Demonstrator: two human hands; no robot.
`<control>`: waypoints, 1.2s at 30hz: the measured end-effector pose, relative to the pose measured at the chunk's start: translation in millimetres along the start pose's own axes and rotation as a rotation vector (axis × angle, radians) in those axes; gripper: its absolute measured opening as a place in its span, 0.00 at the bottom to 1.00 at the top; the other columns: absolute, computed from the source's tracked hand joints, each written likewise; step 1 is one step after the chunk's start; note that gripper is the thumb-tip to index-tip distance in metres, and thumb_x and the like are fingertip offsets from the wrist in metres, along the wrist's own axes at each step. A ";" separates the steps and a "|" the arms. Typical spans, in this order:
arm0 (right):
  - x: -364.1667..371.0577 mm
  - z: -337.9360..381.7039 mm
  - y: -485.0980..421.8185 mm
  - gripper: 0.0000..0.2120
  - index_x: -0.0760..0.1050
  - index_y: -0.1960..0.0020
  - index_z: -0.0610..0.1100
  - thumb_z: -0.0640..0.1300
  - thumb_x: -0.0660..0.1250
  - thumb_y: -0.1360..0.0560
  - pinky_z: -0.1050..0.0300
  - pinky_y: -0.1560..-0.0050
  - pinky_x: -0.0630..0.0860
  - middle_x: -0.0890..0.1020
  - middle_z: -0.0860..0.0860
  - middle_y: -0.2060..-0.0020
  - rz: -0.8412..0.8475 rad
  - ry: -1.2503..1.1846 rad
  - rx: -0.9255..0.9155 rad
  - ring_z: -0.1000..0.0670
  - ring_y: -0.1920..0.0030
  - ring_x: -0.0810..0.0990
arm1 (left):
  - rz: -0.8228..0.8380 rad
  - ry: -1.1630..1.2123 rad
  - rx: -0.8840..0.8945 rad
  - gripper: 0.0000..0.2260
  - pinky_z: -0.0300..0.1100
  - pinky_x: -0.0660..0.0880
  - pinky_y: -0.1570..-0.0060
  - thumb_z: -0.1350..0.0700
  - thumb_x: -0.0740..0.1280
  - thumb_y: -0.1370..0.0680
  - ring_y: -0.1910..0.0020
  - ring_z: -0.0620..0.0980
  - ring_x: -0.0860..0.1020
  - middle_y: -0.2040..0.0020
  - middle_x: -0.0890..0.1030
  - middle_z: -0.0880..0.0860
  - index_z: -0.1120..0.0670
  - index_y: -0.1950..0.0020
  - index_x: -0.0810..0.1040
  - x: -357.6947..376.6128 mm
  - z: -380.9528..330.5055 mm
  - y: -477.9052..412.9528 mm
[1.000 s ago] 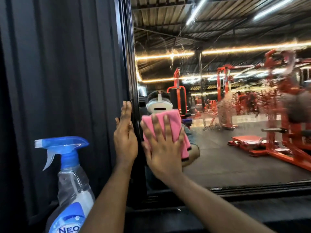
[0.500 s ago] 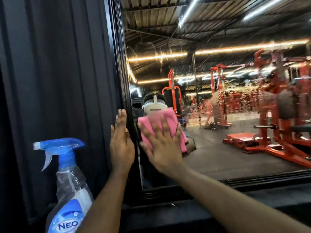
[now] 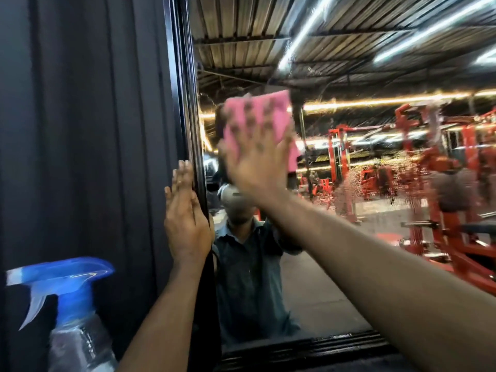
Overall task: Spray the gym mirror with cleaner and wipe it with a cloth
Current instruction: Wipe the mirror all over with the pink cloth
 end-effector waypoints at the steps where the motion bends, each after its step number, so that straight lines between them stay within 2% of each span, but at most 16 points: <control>1: 4.4 12.2 20.7 0.33 0.48 0.15 0.56 0.66 0.47 0.16 0.24 0.24 0.44 0.48 0.49 0.15 0.039 0.027 -0.153 0.42 0.16 0.44 | 0.004 0.000 0.010 0.29 0.38 0.50 0.19 0.71 0.55 0.18 0.19 0.47 0.63 0.19 0.66 0.49 0.53 0.18 0.66 -0.7 0.0 -0.7; 3: 6.0 12.4 36.5 0.31 0.47 0.16 0.60 0.66 0.48 0.16 0.26 0.23 0.44 0.46 0.52 0.15 0.095 0.044 -0.313 0.46 0.16 0.42 | 0.024 -0.004 0.019 0.28 0.39 0.51 0.19 0.69 0.54 0.18 0.19 0.45 0.62 0.19 0.66 0.49 0.53 0.18 0.65 -1.3 0.5 0.0; 5: 0.9 -7.6 20.9 0.31 0.44 0.16 0.60 0.66 0.47 0.16 0.26 0.23 0.39 0.44 0.53 0.15 0.104 0.036 -0.320 0.47 0.16 0.39 | 0.039 -0.020 0.017 0.28 0.38 0.50 0.19 0.67 0.54 0.17 0.19 0.45 0.62 0.19 0.66 0.49 0.53 0.18 0.64 -2.5 0.9 1.2; 7: -3.9 -33.4 -5.2 0.32 0.43 0.16 0.58 0.66 0.48 0.16 0.26 0.24 0.38 0.44 0.51 0.15 0.059 0.044 -0.156 0.45 0.16 0.40 | 0.046 -0.033 0.020 0.27 0.38 0.49 0.19 0.66 0.53 0.17 0.19 0.45 0.62 0.18 0.65 0.48 0.52 0.17 0.63 -3.5 0.9 0.6; 11: -9.2 -47.4 -51.5 0.32 0.41 0.16 0.58 0.64 0.45 0.16 0.20 0.25 0.44 0.42 0.50 0.16 -0.050 -0.067 0.421 0.41 0.17 0.39 | 0.053 -0.042 0.031 0.28 0.39 0.49 0.18 0.67 0.52 0.17 0.18 0.43 0.60 0.18 0.64 0.46 0.51 0.17 0.62 -2.5 0.0 2.8; 12: -8.5 -33.9 -57.9 0.32 0.41 0.16 0.58 0.64 0.45 0.16 0.20 0.25 0.45 0.41 0.49 0.16 -0.055 -0.072 0.452 0.41 0.17 0.39 | 0.055 -0.043 0.034 0.28 0.39 0.49 0.19 0.67 0.53 0.17 0.18 0.43 0.60 0.18 0.64 0.46 0.51 0.17 0.62 -2.4 0.8 2.8; 13: -7.9 -18.2 -61.0 0.32 0.42 0.16 0.57 0.64 0.45 0.16 0.19 0.26 0.43 0.42 0.49 0.16 -0.046 -0.064 0.387 0.40 0.17 0.39 | 0.055 -0.043 0.037 0.29 0.38 0.49 0.19 0.67 0.53 0.17 0.18 0.43 0.60 0.18 0.64 0.46 0.51 0.17 0.62 -2.1 2.0 2.6; 15: -3.3 11.1 -56.1 0.32 0.43 0.16 0.57 0.65 0.46 0.16 0.23 0.26 0.39 0.43 0.48 0.15 -0.007 -0.008 0.069 0.41 0.16 0.41 | 0.052 -0.052 0.045 0.28 0.37 0.49 0.19 0.67 0.53 0.17 0.19 0.46 0.62 0.18 0.65 0.47 0.52 0.17 0.62 -1.1 4.2 1.7; 16: -1.8 18.4 -50.2 0.32 0.44 0.16 0.58 0.65 0.46 0.16 0.24 0.26 0.39 0.44 0.50 0.15 0.026 0.017 -0.083 0.42 0.16 0.41 | 0.048 -0.059 0.047 0.27 0.37 0.49 0.19 0.67 0.53 0.17 0.19 0.46 0.62 0.18 0.65 0.48 0.53 0.17 0.63 -0.4 4.7 1.9; 18: -3.4 8.7 -46.2 0.30 0.44 0.16 0.61 0.66 0.46 0.16 0.24 0.24 0.43 0.44 0.52 0.15 0.072 0.037 -0.236 0.44 0.16 0.40 | 0.042 -0.062 0.053 0.26 0.38 0.49 0.19 0.66 0.53 0.16 0.19 0.45 0.62 0.18 0.65 0.49 0.53 0.17 0.63 -0.4 5.2 2.5; 20: -9.5 -21.6 -46.9 0.32 0.45 0.16 0.59 0.66 0.46 0.16 0.23 0.23 0.43 0.45 0.51 0.15 0.059 0.035 -0.190 0.44 0.16 0.41 | 0.045 -0.057 0.049 0.26 0.40 0.50 0.18 0.66 0.54 0.16 0.19 0.43 0.61 0.18 0.64 0.47 0.53 0.17 0.63 -0.9 5.5 4.1; 22: -15.1 -63.0 -38.1 0.34 0.45 0.15 0.55 0.66 0.46 0.17 0.25 0.24 0.39 0.46 0.48 0.15 0.006 0.057 0.055 0.42 0.16 0.43 | 0.057 -0.068 0.044 0.25 0.42 0.50 0.18 0.65 0.54 0.15 0.18 0.43 0.60 0.18 0.63 0.46 0.52 0.17 0.63 -1.0 6.4 5.2; 24: -17.4 -94.1 -13.8 0.33 0.45 0.15 0.56 0.66 0.45 0.17 0.24 0.23 0.40 0.46 0.48 0.15 -0.035 0.051 0.331 0.42 0.16 0.44 | 0.059 -0.084 0.043 0.24 0.42 0.49 0.18 0.63 0.53 0.14 0.18 0.44 0.59 0.18 0.62 0.46 0.52 0.17 0.63 -1.6 6.0 4.9; 26: -12.6 -94.4 21.4 0.33 0.43 0.15 0.57 0.67 0.44 0.17 0.22 0.24 0.44 0.44 0.49 0.15 -0.014 0.037 0.442 0.42 0.16 0.42 | 0.065 -0.076 0.031 0.25 0.40 0.47 0.18 0.64 0.53 0.14 0.18 0.43 0.58 0.18 0.61 0.44 0.51 0.17 0.62 -1.7 3.6 5.5; 32: -0.4 -7.9 162.8 0.33 0.41 0.15 0.55 0.63 0.48 0.15 0.21 0.26 0.37 0.36 0.47 0.17 0.164 -0.035 0.073 0.38 0.17 0.38 | 0.095 -0.014 -0.010 0.26 0.37 0.45 0.19 0.65 0.52 0.15 0.18 0.42 0.58 0.18 0.60 0.45 0.52 0.16 0.60 -7.5 3.0 18.8; 36: 15.4 42.0 278.7 0.35 0.47 0.16 0.59 0.62 0.58 0.18 0.22 0.28 0.52 0.46 0.50 0.15 0.327 0.002 -0.107 0.40 0.16 0.44 | 0.127 0.001 -0.049 0.25 0.35 0.44 0.20 0.65 0.53 0.14 0.18 0.43 0.58 0.18 0.60 0.46 0.53 0.17 0.62 -11.1 2.3 22.2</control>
Point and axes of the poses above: each hand's wrist, its own y-axis away from the middle knuckle, its own x-axis out of the palm, z = x × y, the point moved 2 cm from there along -y, towards the middle knuckle
